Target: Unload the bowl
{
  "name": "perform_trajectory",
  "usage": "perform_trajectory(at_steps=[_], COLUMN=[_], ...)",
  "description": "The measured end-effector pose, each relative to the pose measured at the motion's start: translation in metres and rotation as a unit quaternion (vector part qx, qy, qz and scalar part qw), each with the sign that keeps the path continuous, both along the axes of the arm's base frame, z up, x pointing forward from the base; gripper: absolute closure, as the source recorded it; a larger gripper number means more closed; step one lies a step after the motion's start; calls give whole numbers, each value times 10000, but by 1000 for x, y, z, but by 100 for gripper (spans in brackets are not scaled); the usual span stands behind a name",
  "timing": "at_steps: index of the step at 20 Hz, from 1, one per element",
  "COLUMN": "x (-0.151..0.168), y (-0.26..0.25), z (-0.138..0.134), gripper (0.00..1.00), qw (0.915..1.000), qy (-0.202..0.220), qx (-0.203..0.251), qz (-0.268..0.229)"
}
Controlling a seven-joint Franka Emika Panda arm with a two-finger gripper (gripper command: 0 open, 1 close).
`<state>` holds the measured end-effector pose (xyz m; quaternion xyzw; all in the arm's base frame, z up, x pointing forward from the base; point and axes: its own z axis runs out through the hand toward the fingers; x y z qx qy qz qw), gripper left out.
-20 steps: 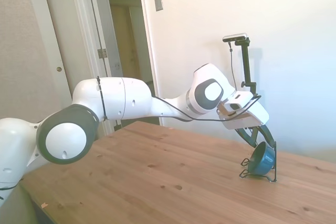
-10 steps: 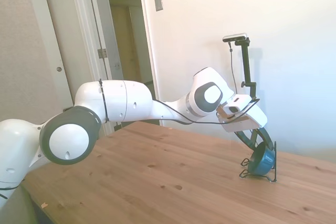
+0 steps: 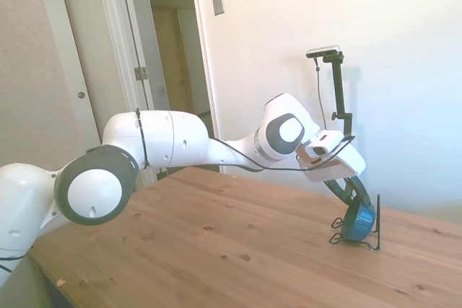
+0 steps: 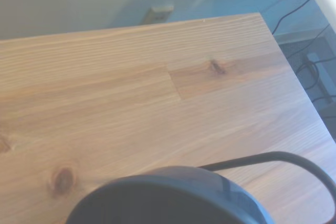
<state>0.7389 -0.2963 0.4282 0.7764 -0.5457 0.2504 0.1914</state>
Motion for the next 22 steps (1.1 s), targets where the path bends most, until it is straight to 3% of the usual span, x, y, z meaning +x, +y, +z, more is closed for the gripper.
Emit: perform_trajectory(at_steps=[15,22], x=[-27,-48], y=[-9,-3], z=[-3,9], gripper=[100,100], qw=[9991,9985], qy=[390,519], qx=[-109,-152], qz=[-144,-118])
